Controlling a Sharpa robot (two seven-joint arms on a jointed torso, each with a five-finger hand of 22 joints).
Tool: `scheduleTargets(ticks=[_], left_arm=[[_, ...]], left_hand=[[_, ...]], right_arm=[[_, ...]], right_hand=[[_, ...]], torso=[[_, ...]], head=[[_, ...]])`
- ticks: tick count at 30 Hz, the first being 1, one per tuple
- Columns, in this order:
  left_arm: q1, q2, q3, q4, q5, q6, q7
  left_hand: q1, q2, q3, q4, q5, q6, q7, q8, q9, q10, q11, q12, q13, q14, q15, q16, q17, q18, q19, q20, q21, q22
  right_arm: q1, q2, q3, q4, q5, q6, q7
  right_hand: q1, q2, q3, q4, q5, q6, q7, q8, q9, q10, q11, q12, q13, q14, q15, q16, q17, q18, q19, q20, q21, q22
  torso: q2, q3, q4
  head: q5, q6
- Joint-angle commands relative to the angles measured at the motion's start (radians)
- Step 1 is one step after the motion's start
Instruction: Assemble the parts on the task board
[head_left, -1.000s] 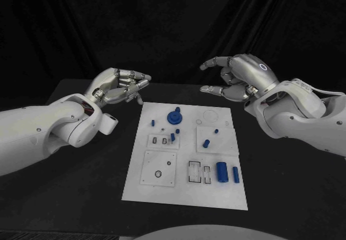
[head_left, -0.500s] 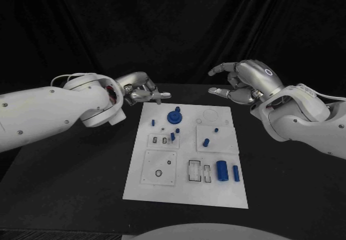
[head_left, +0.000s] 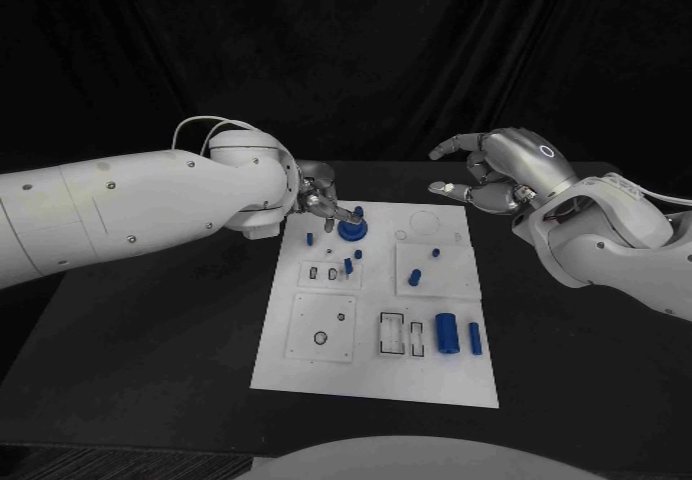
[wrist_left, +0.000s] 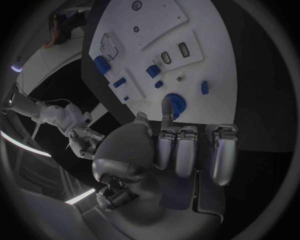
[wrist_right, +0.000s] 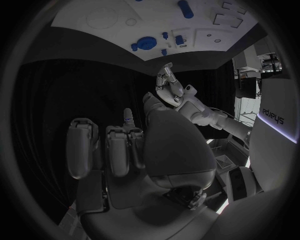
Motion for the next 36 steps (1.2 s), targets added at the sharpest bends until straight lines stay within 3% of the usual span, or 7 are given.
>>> scheduleTargets(ticks=[1, 7, 9, 14, 18, 27, 36], left_arm=[[0.003, 0.015, 0.001, -0.01, -0.025, 0.06, -0.084], [-0.002, 0.045, 0.001, -0.025, -0.025, 0.072, -0.118], [-0.004, 0.05, 0.001, -0.029, -0.025, 0.08, -0.124], [-0.011, 0.056, 0.001, -0.03, -0.025, 0.091, -0.135], [-0.016, 0.056, 0.001, -0.025, -0.025, 0.1, -0.144], [-0.027, 0.057, 0.001, -0.021, -0.025, 0.098, -0.149], [-0.05, 0.062, 0.001, -0.024, -0.025, 0.098, -0.134]], left_hand=[[-0.002, -0.002, 0.01, -0.002, 0.01, 0.014, -0.007, 0.01, 0.026, 0.105, -0.013, 0.003, 0.263, 0.107, -0.011, 0.003, 0.263, -0.019, 0.006, -0.011, 0.0, 0.173], [0.012, -0.008, 0.029, -0.018, 0.046, 0.019, -0.015, -0.006, 0.06, 0.105, -0.022, 0.003, 0.263, 0.107, -0.022, 0.003, 0.263, -0.017, 0.003, -0.022, -0.004, 0.168], [0.012, -0.008, 0.03, -0.019, 0.047, 0.019, -0.015, -0.007, 0.061, 0.105, -0.023, 0.003, 0.263, 0.107, -0.022, 0.003, 0.263, -0.017, 0.002, -0.022, -0.005, 0.166], [0.011, -0.009, 0.031, -0.019, 0.043, 0.018, -0.015, -0.012, 0.064, 0.105, -0.023, 0.003, 0.263, 0.107, -0.023, 0.003, 0.263, -0.016, -0.001, -0.024, -0.007, 0.163], [0.0, -0.011, 0.033, -0.016, 0.014, 0.026, -0.016, -0.026, 0.079, 0.105, -0.024, 0.003, 0.263, 0.107, -0.025, 0.003, 0.263, -0.015, -0.003, -0.026, -0.01, 0.16], [-0.008, -0.009, 0.035, -0.012, 0.009, 0.03, -0.016, -0.03, 0.086, 0.105, -0.025, 0.003, 0.263, 0.107, -0.026, 0.003, 0.263, -0.014, -0.006, -0.027, -0.012, 0.157], [-0.008, -0.005, 0.044, -0.015, 0.023, 0.031, -0.017, -0.042, 0.098, 0.105, -0.025, 0.003, 0.263, 0.107, -0.027, 0.003, 0.263, -0.01, -0.02, -0.028, -0.02, 0.143]], right_arm=[[-0.006, 0.0, 0.001, -0.001, -0.002, 0.015, -0.02], [-0.016, 0.0, 0.001, -0.003, -0.002, -0.001, -0.024], [-0.017, 0.0, 0.001, -0.005, -0.002, 0.001, -0.026], [-0.02, -0.001, 0.001, -0.007, -0.002, 0.0, -0.028], [-0.023, -0.001, 0.001, -0.009, -0.002, -0.002, -0.028], [-0.029, 0.002, 0.001, -0.013, 0.003, -0.001, -0.029], [-0.034, 0.004, 0.001, -0.019, 0.016, 0.001, -0.026]], right_hand=[[0.006, 0.0, 0.001, 0.003, 0.006, 0.009, -0.001, 0.004, -0.001, 0.108, 0.004, 0.003, 0.264, 0.103, 0.006, 0.003, 0.263, -0.001, 0.032, 0.004, -0.003, 0.213], [0.003, -0.001, -0.002, 0.005, 0.006, 0.014, 0.001, 0.006, -0.002, 0.108, 0.006, 0.003, 0.264, 0.103, 0.007, 0.003, 0.263, -0.001, 0.032, 0.004, -0.003, 0.213], [0.003, -0.001, -0.003, 0.005, 0.007, 0.015, 0.001, 0.007, -0.002, 0.108, 0.006, 0.003, 0.264, 0.103, 0.007, 0.003, 0.263, -0.001, 0.032, 0.004, -0.004, 0.213], [0.002, -0.001, -0.003, 0.006, 0.007, 0.015, 0.001, 0.007, -0.003, 0.108, 0.006, 0.003, 0.264, 0.103, 0.007, 0.003, 0.263, -0.001, 0.032, 0.005, -0.004, 0.213], [0.001, -0.001, -0.004, 0.006, 0.007, 0.016, 0.002, 0.007, -0.003, 0.108, 0.006, 0.003, 0.264, 0.103, 0.007, 0.003, 0.263, -0.001, 0.032, 0.005, -0.004, 0.213], [0.0, -0.001, -0.005, 0.007, 0.006, 0.017, 0.002, 0.007, -0.004, 0.108, 0.007, 0.003, 0.264, 0.103, 0.008, 0.003, 0.263, -0.001, 0.032, 0.005, -0.004, 0.213], [-0.002, -0.001, -0.006, 0.008, 0.007, 0.02, 0.003, 0.008, -0.005, 0.108, 0.007, 0.003, 0.264, 0.103, 0.008, 0.003, 0.263, -0.001, 0.032, 0.005, -0.005, 0.213]], torso=[[-0.002, 0.0121, -0.01], [-0.002, 0.0187, -0.0159], [-0.003, 0.017, -0.0153], [-0.003, 0.019, -0.016], [-0.004, 0.0189, -0.0149], [-0.006, 0.0196, -0.0142], [-0.007, 0.0211, -0.0147]], head=[[0.01, -0.01], [0.021, -0.029], [0.021, -0.034], [0.02, -0.041], [0.017, -0.049], [0.014, -0.049], [0.014, -0.049]])
